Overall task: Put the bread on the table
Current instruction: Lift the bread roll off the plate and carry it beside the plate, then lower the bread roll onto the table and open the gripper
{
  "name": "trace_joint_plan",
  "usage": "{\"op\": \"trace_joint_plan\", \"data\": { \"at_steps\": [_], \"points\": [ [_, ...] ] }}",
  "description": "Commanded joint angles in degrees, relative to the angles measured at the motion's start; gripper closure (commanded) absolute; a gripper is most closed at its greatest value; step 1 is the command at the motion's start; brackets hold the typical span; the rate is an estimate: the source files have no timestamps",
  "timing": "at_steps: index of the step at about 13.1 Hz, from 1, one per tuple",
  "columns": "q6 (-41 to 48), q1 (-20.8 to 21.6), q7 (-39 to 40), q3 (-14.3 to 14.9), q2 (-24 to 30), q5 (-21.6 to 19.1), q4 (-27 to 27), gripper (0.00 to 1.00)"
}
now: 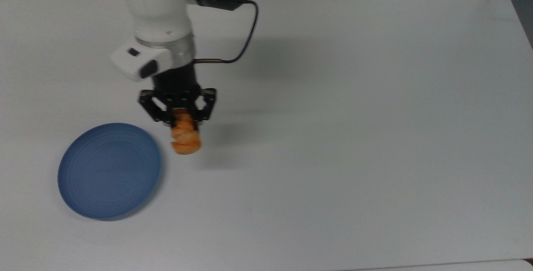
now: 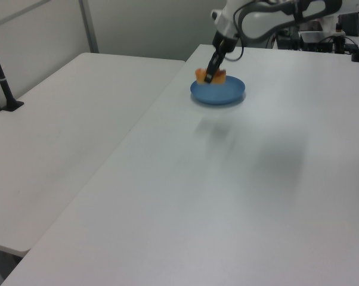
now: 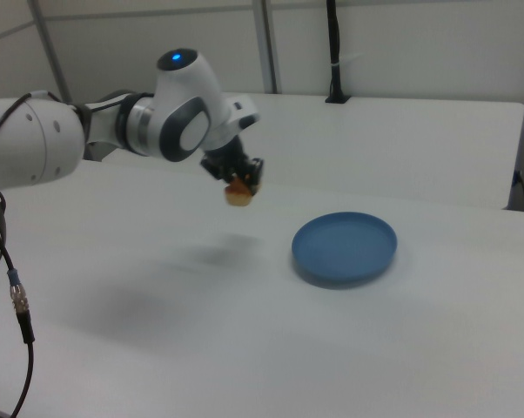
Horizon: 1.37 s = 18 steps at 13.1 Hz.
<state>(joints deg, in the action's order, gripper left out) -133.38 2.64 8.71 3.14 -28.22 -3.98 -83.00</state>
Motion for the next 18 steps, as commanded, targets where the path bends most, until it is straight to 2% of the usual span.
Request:
{"op": "trace_joint_plan", "data": {
  "at_steps": [1,4,6,15,16,17,18],
  "points": [
    [-0.6,4.4,-6.1,1.0,0.4,0.0,-4.4,0.58],
    [-1.4,5.8,-9.2,0.9,-2.7,0.2,-4.1,0.58],
    [-5.7,7.1,-9.9,0.8,-5.0,0.2,-4.3,0.58],
    [-15.6,7.7,-10.4,0.8,-11.0,3.4,-4.3,0.56],
    [-15.6,7.7,-10.4,0.8,-10.9,3.3,-4.3,0.49],
    [-15.4,7.7,-10.4,0.8,-10.8,3.3,-4.4,0.25],
    [-15.3,7.8,-10.4,0.8,-10.6,3.3,-4.5,0.09]
  ]
}}
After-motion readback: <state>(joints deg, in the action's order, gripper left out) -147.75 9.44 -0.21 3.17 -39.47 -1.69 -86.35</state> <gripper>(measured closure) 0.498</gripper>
